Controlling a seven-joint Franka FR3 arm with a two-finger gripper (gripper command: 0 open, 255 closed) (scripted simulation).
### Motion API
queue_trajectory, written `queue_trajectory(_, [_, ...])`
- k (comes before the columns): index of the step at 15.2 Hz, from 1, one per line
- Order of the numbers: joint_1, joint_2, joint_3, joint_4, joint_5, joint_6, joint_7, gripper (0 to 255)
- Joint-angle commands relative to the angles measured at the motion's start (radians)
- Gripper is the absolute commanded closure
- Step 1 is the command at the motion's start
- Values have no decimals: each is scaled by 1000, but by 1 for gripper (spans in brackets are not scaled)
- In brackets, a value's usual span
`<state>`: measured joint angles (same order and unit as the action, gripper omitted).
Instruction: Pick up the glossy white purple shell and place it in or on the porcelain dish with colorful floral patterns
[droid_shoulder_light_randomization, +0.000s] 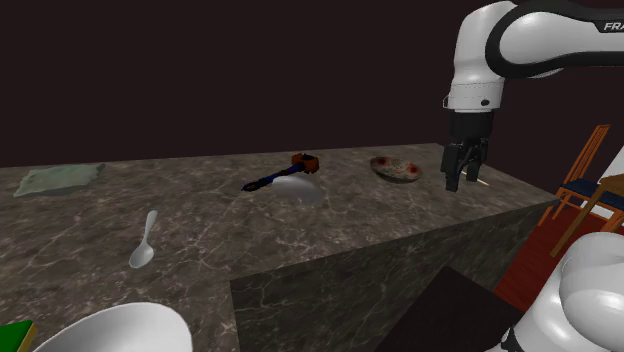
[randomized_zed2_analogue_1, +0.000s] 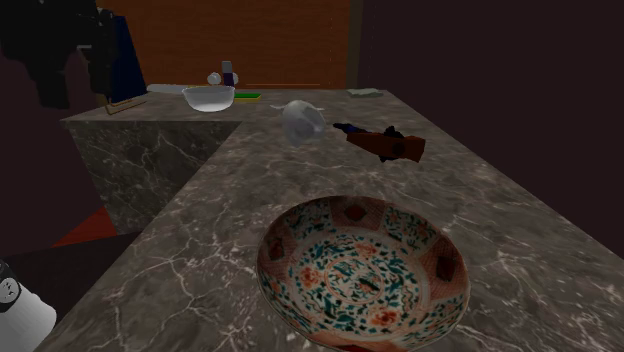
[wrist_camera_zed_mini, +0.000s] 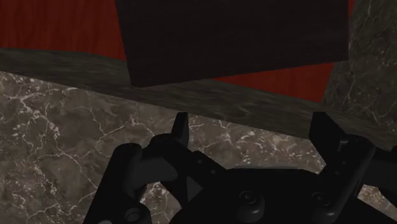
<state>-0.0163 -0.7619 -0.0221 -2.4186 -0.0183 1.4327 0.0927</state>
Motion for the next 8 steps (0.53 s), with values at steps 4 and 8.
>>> queue_trajectory(4, [29, 107, 13, 51, -5, 71, -36, 0])
queue_trajectory(8, [63, 246, 34, 133, -12, 150, -80, 0])
